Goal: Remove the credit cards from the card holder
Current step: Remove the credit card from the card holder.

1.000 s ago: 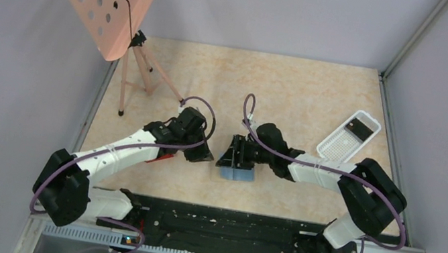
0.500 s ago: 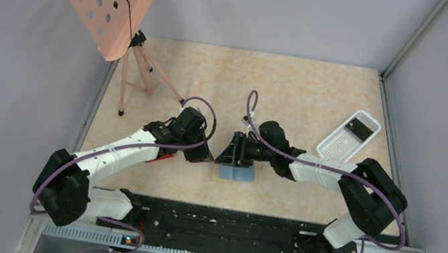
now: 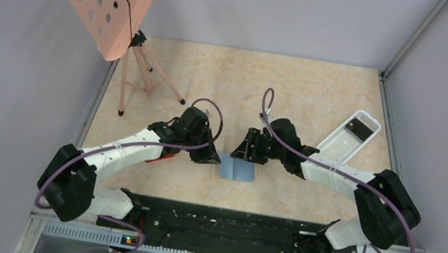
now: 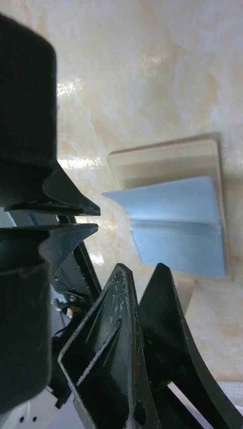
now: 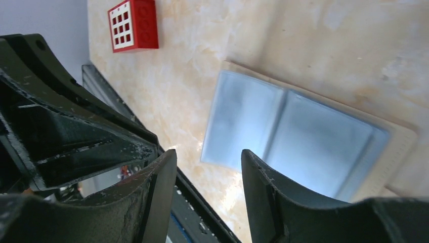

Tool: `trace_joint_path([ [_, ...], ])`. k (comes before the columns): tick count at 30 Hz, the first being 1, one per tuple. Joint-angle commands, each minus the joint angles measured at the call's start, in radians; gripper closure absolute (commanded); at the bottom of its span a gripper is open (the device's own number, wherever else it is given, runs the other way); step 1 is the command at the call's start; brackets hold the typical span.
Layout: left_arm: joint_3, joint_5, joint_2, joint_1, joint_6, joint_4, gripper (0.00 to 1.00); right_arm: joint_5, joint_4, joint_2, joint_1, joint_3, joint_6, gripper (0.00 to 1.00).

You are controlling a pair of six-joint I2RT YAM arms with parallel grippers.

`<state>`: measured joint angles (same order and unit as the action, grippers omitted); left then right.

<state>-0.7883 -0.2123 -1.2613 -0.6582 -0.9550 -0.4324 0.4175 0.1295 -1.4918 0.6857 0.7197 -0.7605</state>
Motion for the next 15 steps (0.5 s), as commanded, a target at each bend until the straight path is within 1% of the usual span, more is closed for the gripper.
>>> trace_joint_path([
  [1,-0.040,-0.131,-0.082,-0.001,0.063,0.116,0.84,-0.169,-0.140,0.111,-0.006,-0.016,0.068,0.49],
  [3,-0.046,-0.153,-0.122,-0.003,0.078,0.142,0.84,-0.231,-0.169,0.136,-0.006,-0.043,0.064,0.47],
  [5,-0.043,-0.180,-0.162,-0.003,0.088,0.176,0.84,-0.262,-0.172,0.152,-0.008,-0.065,0.059,0.47],
  [10,-0.024,-0.144,-0.244,-0.004,0.084,0.185,0.85,-0.246,-0.161,0.141,-0.012,-0.080,0.064,0.47],
  [13,0.008,-0.129,-0.257,-0.004,0.079,0.203,0.86,-0.237,-0.138,0.128,-0.012,-0.090,0.070,0.44],
  [15,0.034,-0.117,-0.255,-0.004,0.078,0.213,0.86,-0.239,-0.106,0.119,-0.012,-0.099,0.067,0.44],
])
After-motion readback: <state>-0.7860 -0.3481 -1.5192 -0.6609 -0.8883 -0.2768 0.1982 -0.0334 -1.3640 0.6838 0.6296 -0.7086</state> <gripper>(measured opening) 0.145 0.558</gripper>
